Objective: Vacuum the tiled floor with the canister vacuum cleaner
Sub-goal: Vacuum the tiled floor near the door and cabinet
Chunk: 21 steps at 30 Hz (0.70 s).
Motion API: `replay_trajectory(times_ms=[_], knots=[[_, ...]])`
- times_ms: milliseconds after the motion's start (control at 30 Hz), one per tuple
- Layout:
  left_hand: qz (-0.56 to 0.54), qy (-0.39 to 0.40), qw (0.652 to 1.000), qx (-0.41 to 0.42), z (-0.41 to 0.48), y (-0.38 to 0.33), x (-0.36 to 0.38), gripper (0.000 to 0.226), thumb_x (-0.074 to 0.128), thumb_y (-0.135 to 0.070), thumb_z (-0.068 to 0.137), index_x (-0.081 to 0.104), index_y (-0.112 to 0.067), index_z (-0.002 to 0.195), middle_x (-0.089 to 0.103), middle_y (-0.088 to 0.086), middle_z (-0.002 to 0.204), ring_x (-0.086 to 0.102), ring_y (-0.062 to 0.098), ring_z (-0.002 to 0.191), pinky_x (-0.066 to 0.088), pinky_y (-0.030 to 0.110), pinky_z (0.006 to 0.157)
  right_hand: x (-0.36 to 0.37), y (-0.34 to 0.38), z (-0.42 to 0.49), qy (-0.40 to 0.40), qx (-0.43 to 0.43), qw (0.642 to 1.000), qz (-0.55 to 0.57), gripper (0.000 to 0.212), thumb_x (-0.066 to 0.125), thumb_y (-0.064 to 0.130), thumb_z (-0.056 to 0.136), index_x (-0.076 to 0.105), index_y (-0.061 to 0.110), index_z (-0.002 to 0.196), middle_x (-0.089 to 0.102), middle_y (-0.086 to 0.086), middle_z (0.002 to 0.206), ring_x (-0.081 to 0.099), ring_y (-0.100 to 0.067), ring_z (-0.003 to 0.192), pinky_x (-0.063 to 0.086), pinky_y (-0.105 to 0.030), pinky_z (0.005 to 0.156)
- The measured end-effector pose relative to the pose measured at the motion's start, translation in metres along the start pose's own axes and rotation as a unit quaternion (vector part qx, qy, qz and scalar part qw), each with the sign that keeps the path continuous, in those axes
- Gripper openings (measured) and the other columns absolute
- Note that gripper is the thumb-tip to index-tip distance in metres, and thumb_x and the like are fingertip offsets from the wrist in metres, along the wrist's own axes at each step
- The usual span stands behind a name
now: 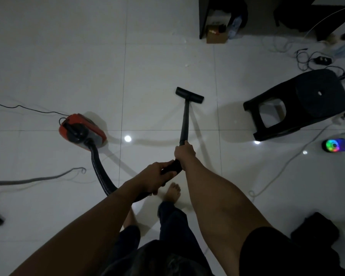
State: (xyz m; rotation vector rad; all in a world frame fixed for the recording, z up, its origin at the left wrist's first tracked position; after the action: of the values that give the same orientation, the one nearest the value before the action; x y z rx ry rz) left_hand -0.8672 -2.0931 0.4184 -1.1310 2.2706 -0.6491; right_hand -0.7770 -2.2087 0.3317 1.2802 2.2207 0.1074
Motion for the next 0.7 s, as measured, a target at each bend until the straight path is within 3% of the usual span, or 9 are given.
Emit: replay_trajectory(times_ms=[100, 200, 300, 367, 500, 567, 633, 700], knots=[[0.026, 0.016, 0.999, -0.009, 0.007, -0.009, 0.001, 0.059, 0.052, -0.044, 0.099, 0.029, -0.032, 0.153, 0.064, 0.011, 0.083, 0.058, 0.015, 0.048, 0.049, 0.023, 0.045, -0.012, -0.003, 0.002, -0.001, 0.024, 0.999, 0.023, 0.064, 0.046, 0.018, 0.1, 0.021, 0.028, 0.159, 0.057, -0.012, 0.13, 0.052, -0.022, 0.084, 0.045, -0.031, 0.062], [0.046, 0.028, 0.999, -0.006, 0.012, -0.02, 0.005, 0.06, 0.052, -0.045, 0.099, 0.029, -0.032, 0.154, 0.064, 0.008, 0.082, 0.057, 0.014, 0.045, 0.047, 0.019, 0.044, -0.026, -0.009, 0.003, -0.016, 0.051, 0.997, 0.047, 0.066, 0.046, 0.017, 0.1, 0.019, 0.029, 0.159, 0.057, -0.011, 0.13, 0.052, -0.021, 0.084, 0.049, -0.033, 0.069], [0.042, 0.037, 0.998, -0.002, 0.015, -0.028, 0.013, 0.059, 0.052, -0.043, 0.099, 0.03, -0.034, 0.153, 0.064, 0.008, 0.082, 0.058, 0.015, 0.047, 0.051, 0.025, 0.047, -0.042, -0.015, 0.003, -0.029, 0.062, 0.997, 0.032, 0.069, 0.046, 0.014, 0.099, 0.015, 0.028, 0.16, 0.057, -0.013, 0.129, 0.052, -0.022, 0.082, 0.048, -0.032, 0.066], [0.034, 0.043, 0.998, 0.005, 0.019, -0.036, 0.019, 0.058, 0.053, -0.042, 0.099, 0.031, -0.033, 0.153, 0.064, 0.006, 0.08, 0.058, 0.011, 0.047, 0.053, 0.028, 0.05, -0.052, -0.018, 0.006, -0.038, 0.06, 0.997, 0.022, 0.07, 0.046, 0.014, 0.098, 0.015, 0.027, 0.16, 0.058, -0.014, 0.126, 0.053, -0.023, 0.081, 0.049, -0.033, 0.065], [0.02, 0.036, 0.998, 0.039, 0.035, -0.048, 0.027, 0.056, 0.053, -0.039, 0.1, 0.034, -0.03, 0.151, 0.062, -0.001, 0.076, 0.056, -0.001, 0.045, 0.046, 0.017, 0.046, -0.071, -0.012, 0.016, -0.043, 0.025, 0.999, -0.004, 0.068, 0.045, 0.012, 0.098, 0.018, 0.023, 0.159, 0.057, -0.014, 0.131, 0.051, -0.021, 0.084, 0.045, -0.031, 0.065], [0.006, 0.041, 0.998, 0.046, 0.042, -0.047, 0.026, 0.059, 0.055, -0.046, 0.097, 0.037, -0.032, 0.151, 0.069, 0.003, 0.084, 0.064, 0.007, 0.058, 0.054, 0.026, 0.052, -0.074, -0.007, 0.02, -0.033, 0.01, 0.999, -0.021, 0.069, 0.046, 0.012, 0.098, 0.017, 0.023, 0.159, 0.055, -0.014, 0.134, 0.051, -0.022, 0.087, 0.045, -0.031, 0.066], [0.002, 0.046, 0.998, 0.049, 0.045, -0.04, 0.021, 0.061, 0.056, -0.052, 0.093, 0.039, -0.035, 0.149, 0.073, 0.007, 0.092, 0.067, 0.018, 0.067, 0.06, 0.039, 0.067, -0.07, -0.002, 0.018, -0.019, -0.002, 0.999, -0.037, 0.067, 0.046, 0.014, 0.097, 0.02, 0.022, 0.159, 0.055, -0.014, 0.133, 0.056, -0.024, 0.093, 0.046, -0.031, 0.069], [-0.009, 0.046, 0.997, 0.054, 0.043, -0.035, 0.016, 0.054, 0.057, -0.048, 0.094, 0.044, -0.036, 0.146, 0.074, 0.004, 0.089, 0.064, 0.011, 0.065, 0.057, 0.035, 0.072, -0.062, 0.002, 0.015, 0.001, -0.014, 0.999, -0.049, 0.066, 0.047, 0.016, 0.098, 0.022, 0.022, 0.158, 0.054, -0.013, 0.135, 0.059, -0.027, 0.103, 0.046, -0.03, 0.071]])
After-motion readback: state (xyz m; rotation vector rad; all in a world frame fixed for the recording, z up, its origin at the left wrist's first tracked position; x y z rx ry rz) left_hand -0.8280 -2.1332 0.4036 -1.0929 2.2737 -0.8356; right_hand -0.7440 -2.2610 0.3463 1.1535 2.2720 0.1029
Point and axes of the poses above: each hand's wrist, its own z-axis towards the middle knuckle, its own x-axis out of the palm, y = z × x, the point moved 3 cm from there along z, towards the middle knuckle
